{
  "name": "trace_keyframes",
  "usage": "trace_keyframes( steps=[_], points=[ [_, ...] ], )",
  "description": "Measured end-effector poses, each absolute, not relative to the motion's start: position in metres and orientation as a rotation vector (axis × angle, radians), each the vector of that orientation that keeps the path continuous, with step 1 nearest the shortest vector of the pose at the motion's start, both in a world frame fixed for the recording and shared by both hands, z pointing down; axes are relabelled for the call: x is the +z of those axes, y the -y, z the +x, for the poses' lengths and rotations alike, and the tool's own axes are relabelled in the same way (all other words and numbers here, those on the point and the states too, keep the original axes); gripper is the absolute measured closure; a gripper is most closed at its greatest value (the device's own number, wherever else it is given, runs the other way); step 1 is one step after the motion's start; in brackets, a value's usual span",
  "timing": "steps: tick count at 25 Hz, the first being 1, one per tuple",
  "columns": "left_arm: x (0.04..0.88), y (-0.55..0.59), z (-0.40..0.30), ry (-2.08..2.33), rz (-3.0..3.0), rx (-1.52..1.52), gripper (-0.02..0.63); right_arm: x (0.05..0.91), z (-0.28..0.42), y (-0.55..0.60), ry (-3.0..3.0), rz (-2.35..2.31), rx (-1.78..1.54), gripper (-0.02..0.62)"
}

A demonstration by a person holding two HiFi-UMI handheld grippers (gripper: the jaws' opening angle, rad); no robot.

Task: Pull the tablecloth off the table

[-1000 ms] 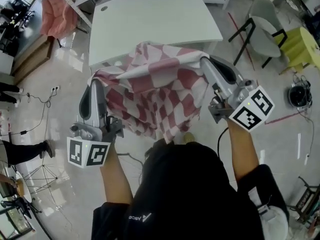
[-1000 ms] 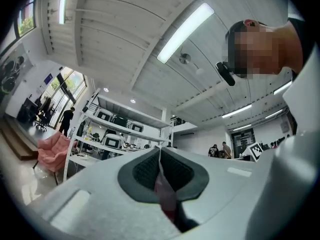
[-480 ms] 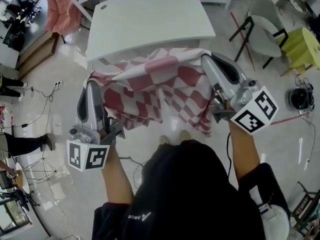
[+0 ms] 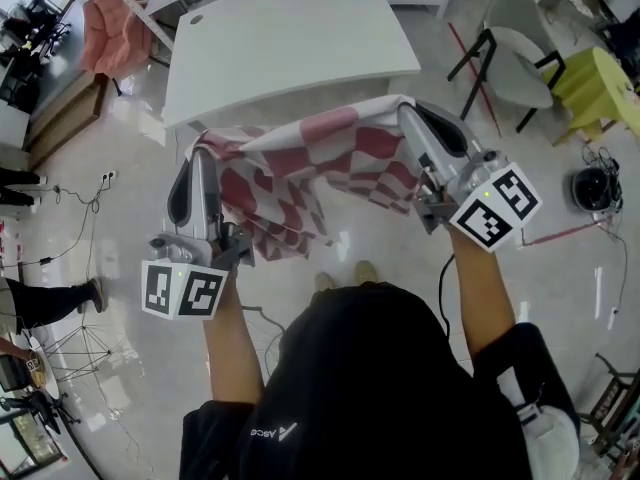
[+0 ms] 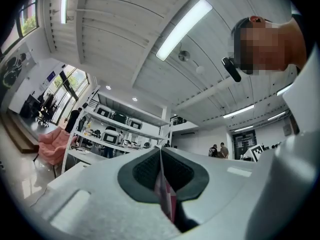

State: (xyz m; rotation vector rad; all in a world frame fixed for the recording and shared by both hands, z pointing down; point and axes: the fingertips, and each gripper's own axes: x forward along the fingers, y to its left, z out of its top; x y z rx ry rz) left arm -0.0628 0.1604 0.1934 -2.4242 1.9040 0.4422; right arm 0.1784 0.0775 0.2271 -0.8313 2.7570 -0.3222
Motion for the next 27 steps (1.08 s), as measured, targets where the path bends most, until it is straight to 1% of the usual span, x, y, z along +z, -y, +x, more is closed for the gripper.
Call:
trace_keyframes(
  steps=[27],
  points=[
    [0.191, -0.152, -0.081, -1.907, -2.439, 0.477, 0.597, 0.227, 0.15, -0.076, -2.787, -0.825, -0.318, 0.592]
  ],
)
